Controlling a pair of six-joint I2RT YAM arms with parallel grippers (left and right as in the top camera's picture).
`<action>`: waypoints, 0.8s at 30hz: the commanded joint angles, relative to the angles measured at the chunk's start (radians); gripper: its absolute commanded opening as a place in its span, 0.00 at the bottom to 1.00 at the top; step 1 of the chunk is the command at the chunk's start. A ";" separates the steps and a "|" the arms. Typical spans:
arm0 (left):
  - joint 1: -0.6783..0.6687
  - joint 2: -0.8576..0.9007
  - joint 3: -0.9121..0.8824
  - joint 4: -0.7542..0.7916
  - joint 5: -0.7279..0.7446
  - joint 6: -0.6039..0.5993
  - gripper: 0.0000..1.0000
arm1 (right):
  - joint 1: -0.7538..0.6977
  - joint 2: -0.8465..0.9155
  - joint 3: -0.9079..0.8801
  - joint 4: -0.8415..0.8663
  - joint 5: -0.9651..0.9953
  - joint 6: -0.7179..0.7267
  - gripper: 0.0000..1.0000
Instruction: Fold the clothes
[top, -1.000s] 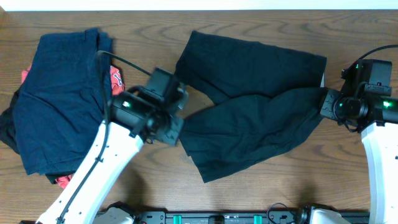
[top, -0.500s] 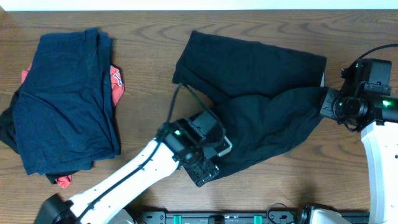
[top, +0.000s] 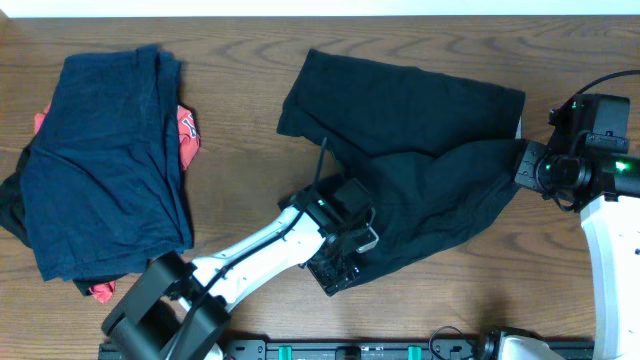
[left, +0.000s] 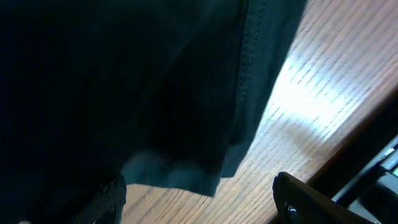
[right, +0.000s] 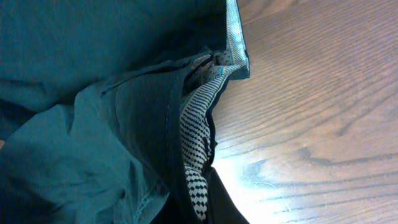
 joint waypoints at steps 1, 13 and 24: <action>-0.002 0.021 -0.003 -0.005 0.021 0.026 0.78 | -0.005 0.003 0.007 0.004 0.003 -0.014 0.02; -0.002 0.063 -0.003 0.012 0.020 0.041 0.98 | -0.005 0.003 0.007 -0.015 0.003 -0.014 0.01; -0.002 0.121 0.006 0.006 -0.014 -0.017 0.99 | -0.005 0.003 0.007 -0.024 0.003 -0.013 0.02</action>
